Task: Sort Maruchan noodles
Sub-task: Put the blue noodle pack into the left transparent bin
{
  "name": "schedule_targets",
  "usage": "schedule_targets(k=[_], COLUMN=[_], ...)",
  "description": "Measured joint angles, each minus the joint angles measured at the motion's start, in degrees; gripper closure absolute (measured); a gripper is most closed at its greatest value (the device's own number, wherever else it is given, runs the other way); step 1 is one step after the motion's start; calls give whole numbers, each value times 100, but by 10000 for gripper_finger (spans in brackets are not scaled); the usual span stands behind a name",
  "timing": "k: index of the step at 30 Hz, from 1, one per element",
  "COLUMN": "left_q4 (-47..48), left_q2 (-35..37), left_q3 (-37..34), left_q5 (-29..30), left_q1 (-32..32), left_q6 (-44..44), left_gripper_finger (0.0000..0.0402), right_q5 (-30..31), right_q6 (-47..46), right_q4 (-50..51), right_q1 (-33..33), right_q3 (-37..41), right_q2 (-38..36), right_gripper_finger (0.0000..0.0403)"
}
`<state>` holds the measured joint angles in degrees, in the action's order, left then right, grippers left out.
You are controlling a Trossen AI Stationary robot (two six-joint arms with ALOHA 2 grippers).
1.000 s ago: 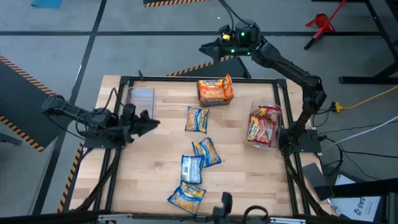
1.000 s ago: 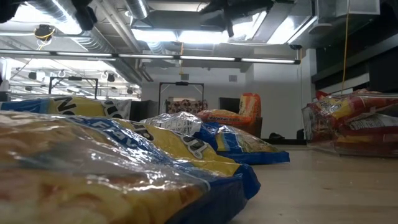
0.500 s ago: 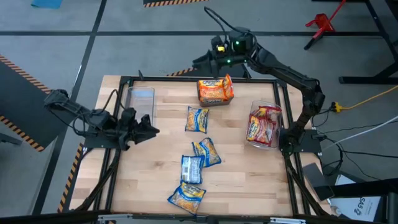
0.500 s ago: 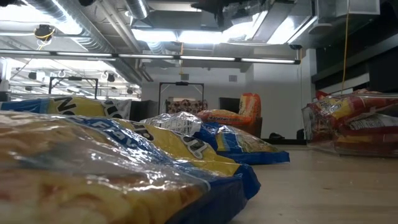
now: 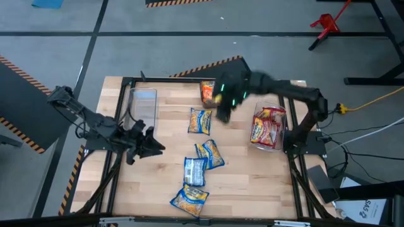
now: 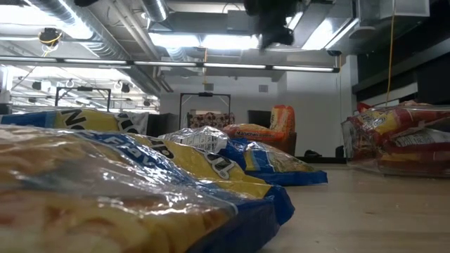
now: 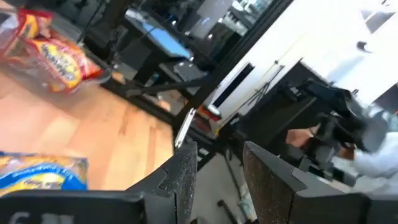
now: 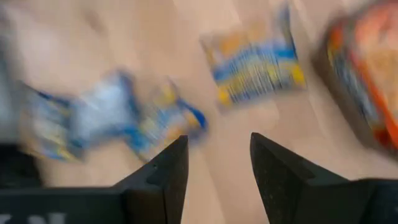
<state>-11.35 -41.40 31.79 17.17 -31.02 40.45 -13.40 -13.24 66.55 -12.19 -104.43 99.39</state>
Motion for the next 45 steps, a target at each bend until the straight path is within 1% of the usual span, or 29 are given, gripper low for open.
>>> schedule_targets(k=[2, 5, 6, 8, 9, 11, 13, 15, 19, 22, 25, 27, 29, 32, 35, 37, 40, 45], left_q4=[110, 294, 312, 319, 332, 327, 323, 318, 320, 321, 321, 321, 321, 327, 359, 365, 380, 322], left_q2=[-76, -164, -184, -232, -250, -260, -264, -265, -265, -265, -265, -265, -265, -265, -265, -265, -265, -261], left_q3=[0, 0, 0, 0, 0, 0, 0, 0, 0, 0, 0, 0, 0, 0, 0, 0, 0, 0], left_q5=[122, 412, 497, 639, 711, 834, 915, 935, 935, 926, 927, 939, 987, 1085, 1097, 1095, 1097, 1268], left_q1=[-35, -53, -51, -51, -52, -53, -51, -51, -51, -51, -51, -51, -51, -51, -51, -51, -51, -51], left_q6=[8, 13, 13, 13, 10, -3, -31, -37, -40, -38, -37, -36, -37, -46, -48, -42, -29, 210], left_gripper_finger=[277, 277, 277, 277, 277, 276, 276, 276, 276, 276, 276, 276, 276, 276, 276, 276, 276, 276], right_q5=[635, 1071, 1145, 1226, 1186, 921, 719, 675, 886, 1129, 1338, 1525, 1630, 1603, 1487, 1397, 1395, 1431], right_q6=[-94, -255, -394, -976, -1327, -1987, -2511, -2956, -3691, -4093, -4367, -4415, -4421, -4430, -4428, -4483, -4527, -4508], right_q4=[119, -45, -172, -692, -1020, -1691, -2473, -3078, -4069, -4840, -5455, -5643, -5770, -6136, -6136, -6100, -6131, -6130], right_q1=[454, 994, 1126, 1295, 1338, 1425, 1492, 1540, 1533, 1524, 1624, 1714, 1785, 1865, 1867, 1848, 1851, 1861], right_q3=[423, 1158, 1417, 1978, 2250, 2766, 3248, 3687, 4375, 4786, 5052, 5107, 5108, 5050, 4899, 4829, 4765, 4682], right_q2=[11, 9, 9, 9, 9, 9, 9, 9, 9, 9, 10, 92, 190, 446, 693, 773, 811, 820], right_gripper_finger=[247, 247, 247, 246, 244, 232, 211, 181, 115, 74, 52, 48, 50, 56, 65, 79, 115, 214])
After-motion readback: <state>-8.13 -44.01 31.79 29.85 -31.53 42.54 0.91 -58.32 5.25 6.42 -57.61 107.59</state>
